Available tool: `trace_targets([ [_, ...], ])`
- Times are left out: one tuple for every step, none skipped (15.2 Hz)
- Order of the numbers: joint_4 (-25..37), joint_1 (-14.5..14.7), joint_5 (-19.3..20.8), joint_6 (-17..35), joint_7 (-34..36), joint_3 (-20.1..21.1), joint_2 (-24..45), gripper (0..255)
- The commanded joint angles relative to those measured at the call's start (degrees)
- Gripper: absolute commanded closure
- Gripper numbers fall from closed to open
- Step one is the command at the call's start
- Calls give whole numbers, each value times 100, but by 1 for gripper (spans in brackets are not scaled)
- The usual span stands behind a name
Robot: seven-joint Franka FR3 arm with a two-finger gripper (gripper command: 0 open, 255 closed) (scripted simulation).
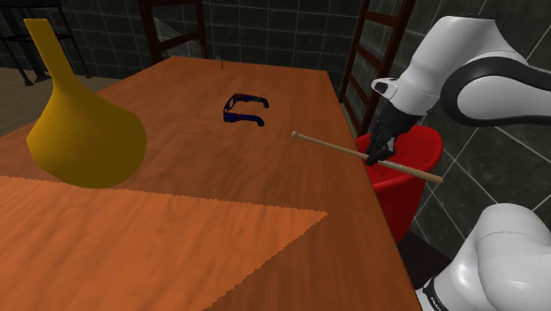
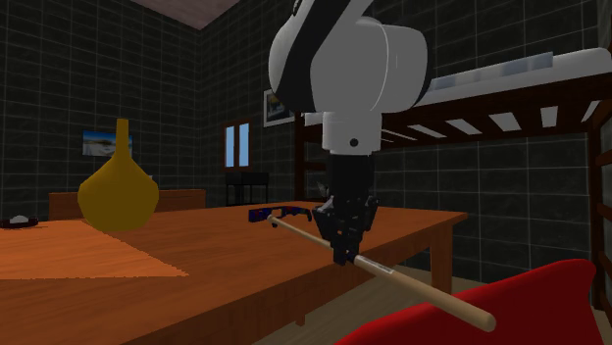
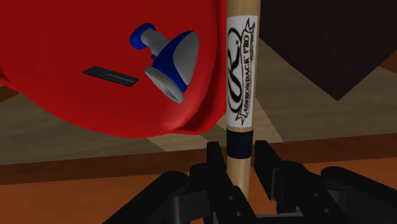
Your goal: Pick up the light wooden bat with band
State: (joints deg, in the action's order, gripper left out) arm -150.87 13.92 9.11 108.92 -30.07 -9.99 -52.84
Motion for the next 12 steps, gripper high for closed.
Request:
trace_targets([
  [-16, -8, 18, 4, 1, -9, 16, 255],
  [-48, -14, 15, 8, 5, -1, -11, 255],
  [31, -10, 3, -65, 1, 10, -5, 255],
  [111, -4, -7, -138, -1, 19, 2, 255],
  [193, 1, -17, -209, -4, 28, 13, 255],
  [275, 7, -27, -281, -6, 37, 23, 255],
  [358, 12, -37, -352, -9, 46, 35, 255],
  [442, 17, -46, -422, -12, 55, 48, 255],
  [526, 23, -56, -492, -14, 63, 62, 255],
  [611, 28, -65, -562, -17, 71, 77, 255],
  [696, 33, -74, -631, -20, 79, 94, 255],
  [783, 38, -82, -700, -23, 87, 111, 255],
])
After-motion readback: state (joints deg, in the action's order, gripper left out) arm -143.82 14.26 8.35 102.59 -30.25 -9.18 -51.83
